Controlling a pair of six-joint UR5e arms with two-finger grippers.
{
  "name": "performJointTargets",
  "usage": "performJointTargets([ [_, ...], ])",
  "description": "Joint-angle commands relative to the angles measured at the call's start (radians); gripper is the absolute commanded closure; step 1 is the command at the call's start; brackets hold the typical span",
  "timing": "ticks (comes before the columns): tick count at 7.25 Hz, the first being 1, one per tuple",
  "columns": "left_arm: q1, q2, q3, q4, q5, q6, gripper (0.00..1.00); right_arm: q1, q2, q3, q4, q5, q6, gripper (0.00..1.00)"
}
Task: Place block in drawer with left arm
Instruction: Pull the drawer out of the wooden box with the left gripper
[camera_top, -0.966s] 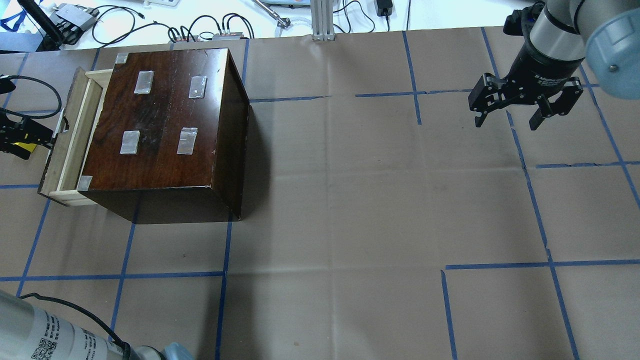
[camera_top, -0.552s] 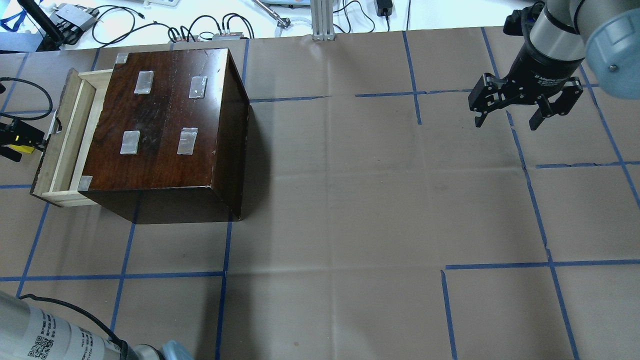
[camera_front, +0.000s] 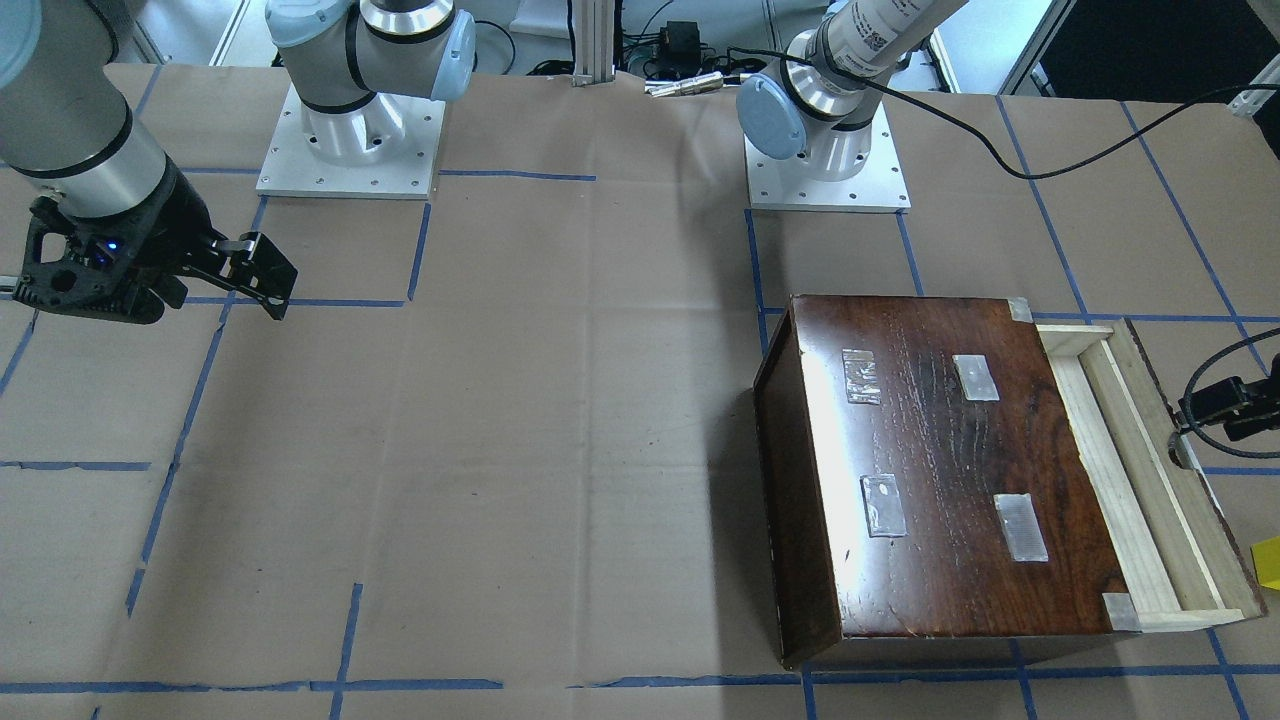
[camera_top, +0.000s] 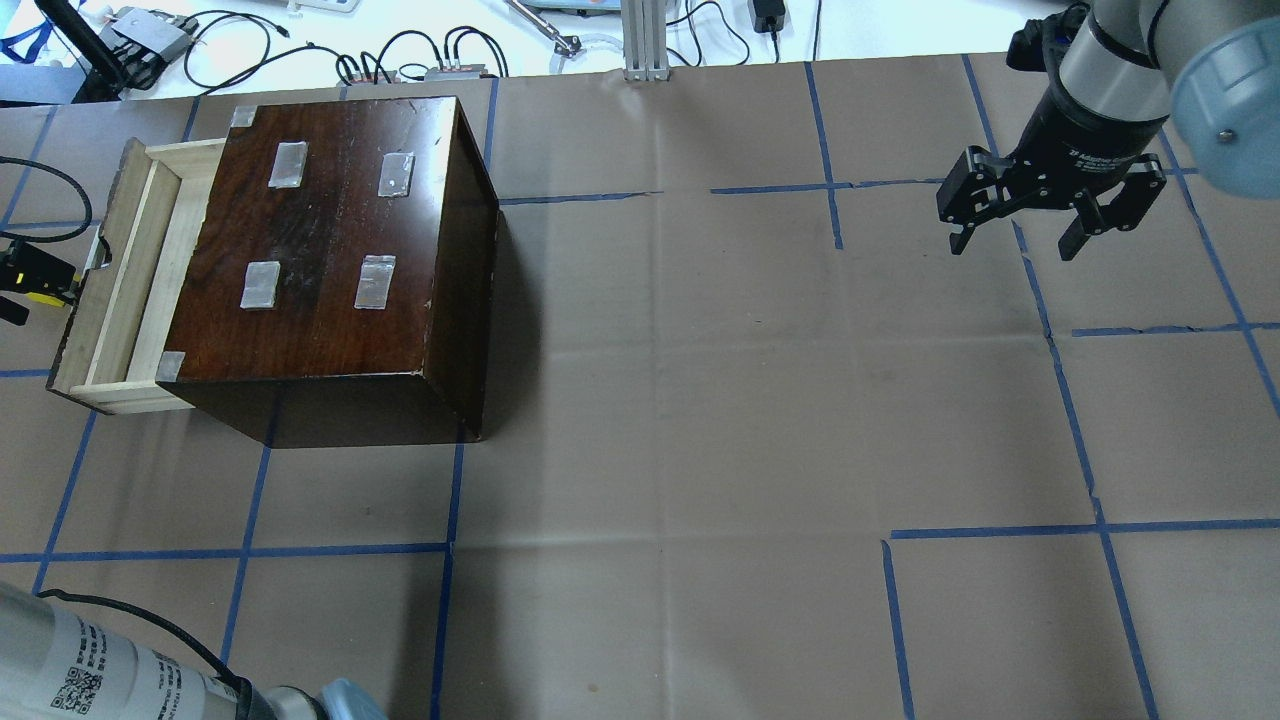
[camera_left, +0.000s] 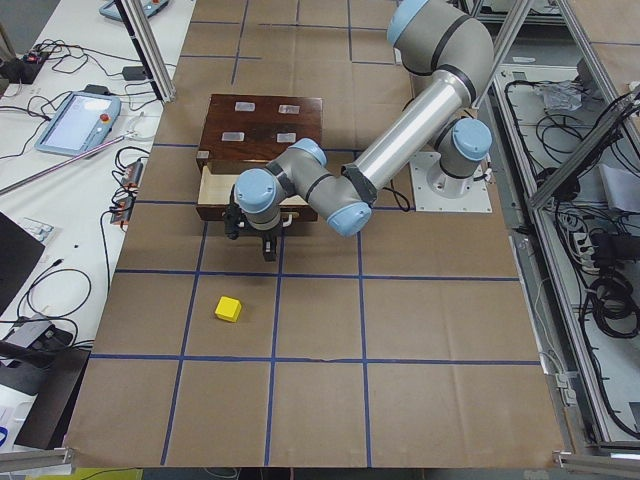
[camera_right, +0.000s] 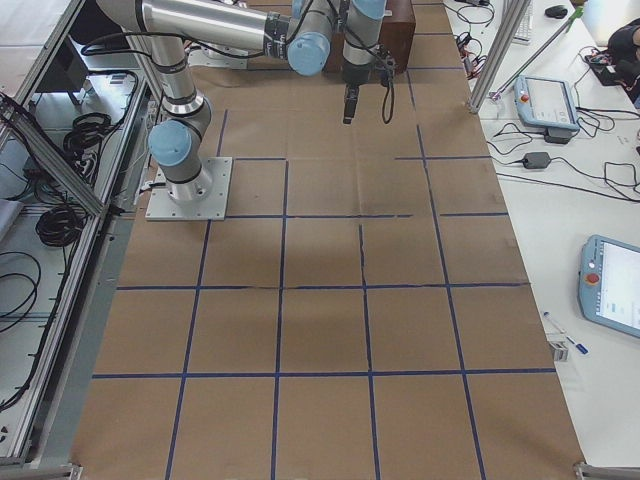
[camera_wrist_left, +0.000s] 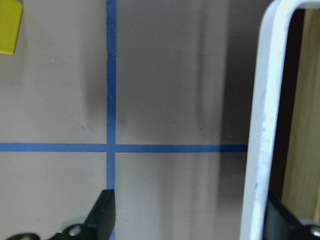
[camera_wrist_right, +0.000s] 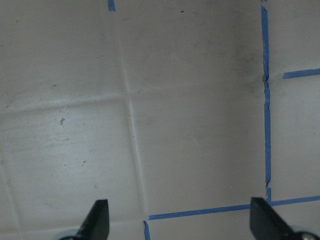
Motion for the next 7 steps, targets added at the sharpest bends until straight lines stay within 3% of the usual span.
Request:
performJointTargets([
  [1, 0.005, 0.0, 0.001, 0.009, 0.004, 0.018, 0.02, 0.0, 0.0, 0.0, 0.0, 0.0, 0.001, 0.0],
  [5, 0.026, -0.002, 0.004, 0.015, 0.011, 0.038, 0.02, 0.0, 0.0, 0.0, 0.0, 0.0, 0.001, 0.0],
  [7, 0.034, -0.007, 0.06, 0.013, 0.031, 0.038, 0.02, 0.0, 0.0, 0.0, 0.0, 0.0, 0.001, 0.0],
])
